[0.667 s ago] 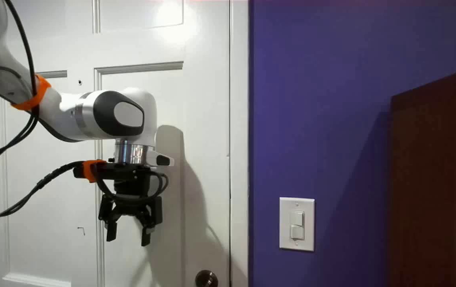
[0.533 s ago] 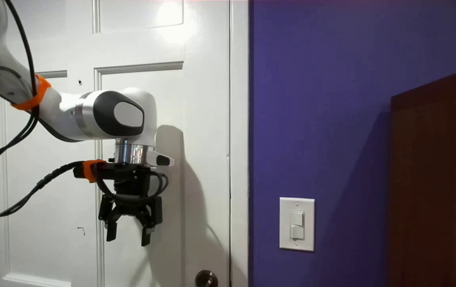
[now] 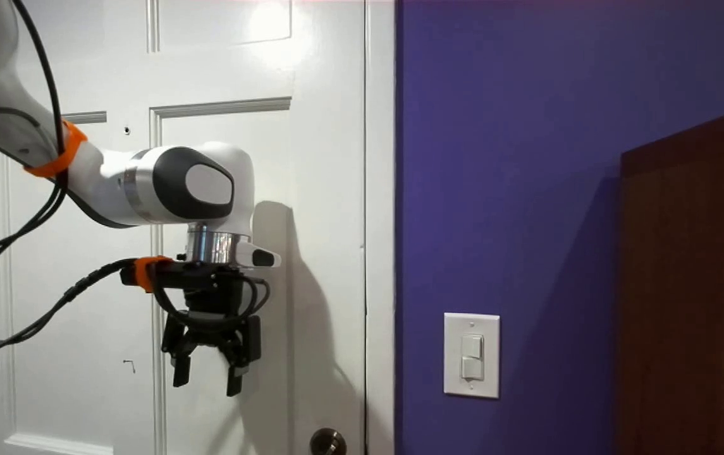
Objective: Turn off the light switch
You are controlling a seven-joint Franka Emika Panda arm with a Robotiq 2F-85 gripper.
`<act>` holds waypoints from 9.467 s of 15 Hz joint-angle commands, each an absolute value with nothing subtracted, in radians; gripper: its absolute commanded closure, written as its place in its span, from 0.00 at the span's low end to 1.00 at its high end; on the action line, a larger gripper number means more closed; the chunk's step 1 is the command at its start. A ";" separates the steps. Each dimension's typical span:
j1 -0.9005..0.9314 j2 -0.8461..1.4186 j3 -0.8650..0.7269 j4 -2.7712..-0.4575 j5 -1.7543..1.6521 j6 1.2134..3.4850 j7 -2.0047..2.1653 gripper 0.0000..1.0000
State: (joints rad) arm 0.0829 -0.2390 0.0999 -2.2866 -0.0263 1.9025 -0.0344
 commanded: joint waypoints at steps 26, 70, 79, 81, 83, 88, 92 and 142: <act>-0.106 -0.165 -0.137 -2.343 0.037 2.284 -0.040 0.00; -0.269 0.124 -0.257 -2.000 0.839 2.316 -0.393 1.00; -0.287 0.167 -0.243 -1.937 0.873 2.266 -0.399 1.00; -0.291 0.173 -0.240 -1.927 0.890 2.246 -0.409 1.00; -0.292 0.181 -0.239 -1.919 0.899 2.236 -0.419 1.00; -0.297 0.193 -0.232 -1.904 0.901 2.237 -0.435 1.00; -0.302 0.196 -0.224 -1.903 0.933 2.223 -0.469 1.00; -0.293 0.180 -0.198 -1.940 0.986 2.241 -0.462 1.00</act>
